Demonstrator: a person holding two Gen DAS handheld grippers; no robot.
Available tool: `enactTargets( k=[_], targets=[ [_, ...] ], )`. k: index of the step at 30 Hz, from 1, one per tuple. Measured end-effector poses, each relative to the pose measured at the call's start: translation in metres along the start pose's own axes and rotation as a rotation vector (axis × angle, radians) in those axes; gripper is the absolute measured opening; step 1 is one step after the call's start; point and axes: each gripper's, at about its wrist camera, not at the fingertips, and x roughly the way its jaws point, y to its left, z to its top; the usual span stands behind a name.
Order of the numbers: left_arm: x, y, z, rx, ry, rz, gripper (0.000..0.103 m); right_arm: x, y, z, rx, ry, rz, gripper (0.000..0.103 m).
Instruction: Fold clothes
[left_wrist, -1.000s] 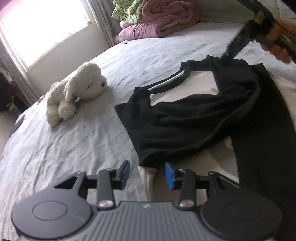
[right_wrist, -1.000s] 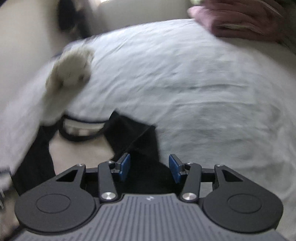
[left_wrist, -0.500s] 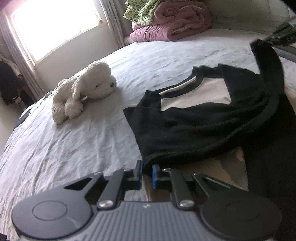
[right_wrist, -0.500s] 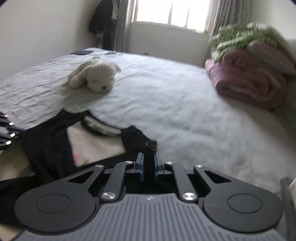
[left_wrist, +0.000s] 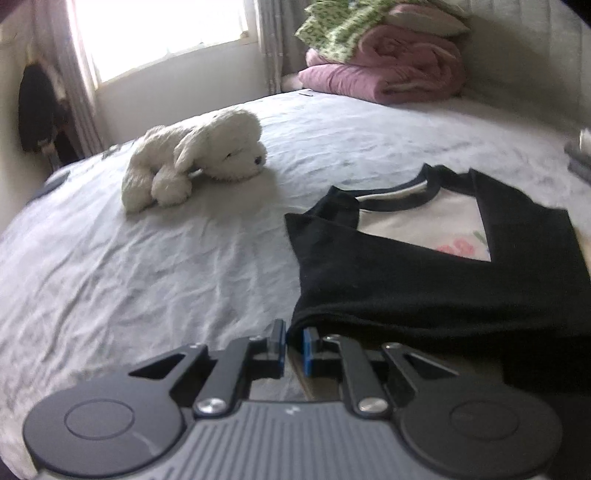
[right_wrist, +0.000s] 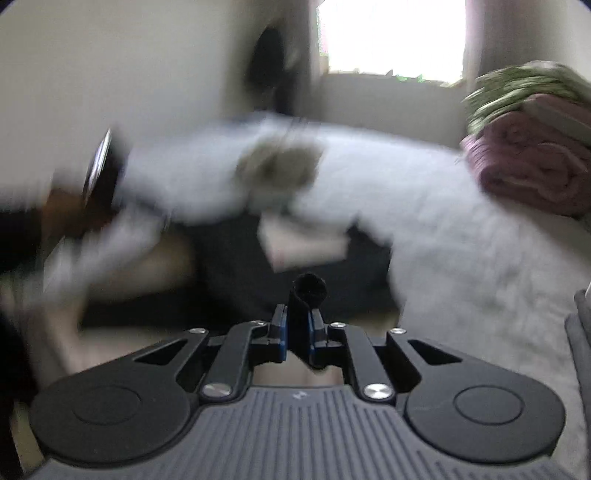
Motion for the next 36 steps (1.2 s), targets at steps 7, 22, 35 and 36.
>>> enactTargets(
  k=[7,22,35,36],
  targets=[
    [-0.002,0.013,-0.002,-0.065,-0.011,-0.045,0.013,0.008,0.03,-0.006,-0.117,0.097,0.045,0.03],
    [-0.002,0.009,-0.011,0.041,0.012,-0.044,0.014,0.023,0.042,-0.01,-0.092,0.172,0.158,0.037],
    [-0.022,0.048,-0.019,-0.1,0.02,-0.105,0.019,0.016,0.03,0.001,-0.06,0.101,0.226,0.044],
    [-0.021,0.048,-0.018,-0.122,0.013,-0.119,0.019,0.018,0.026,0.005,-0.051,0.09,0.207,0.045]
  ],
)
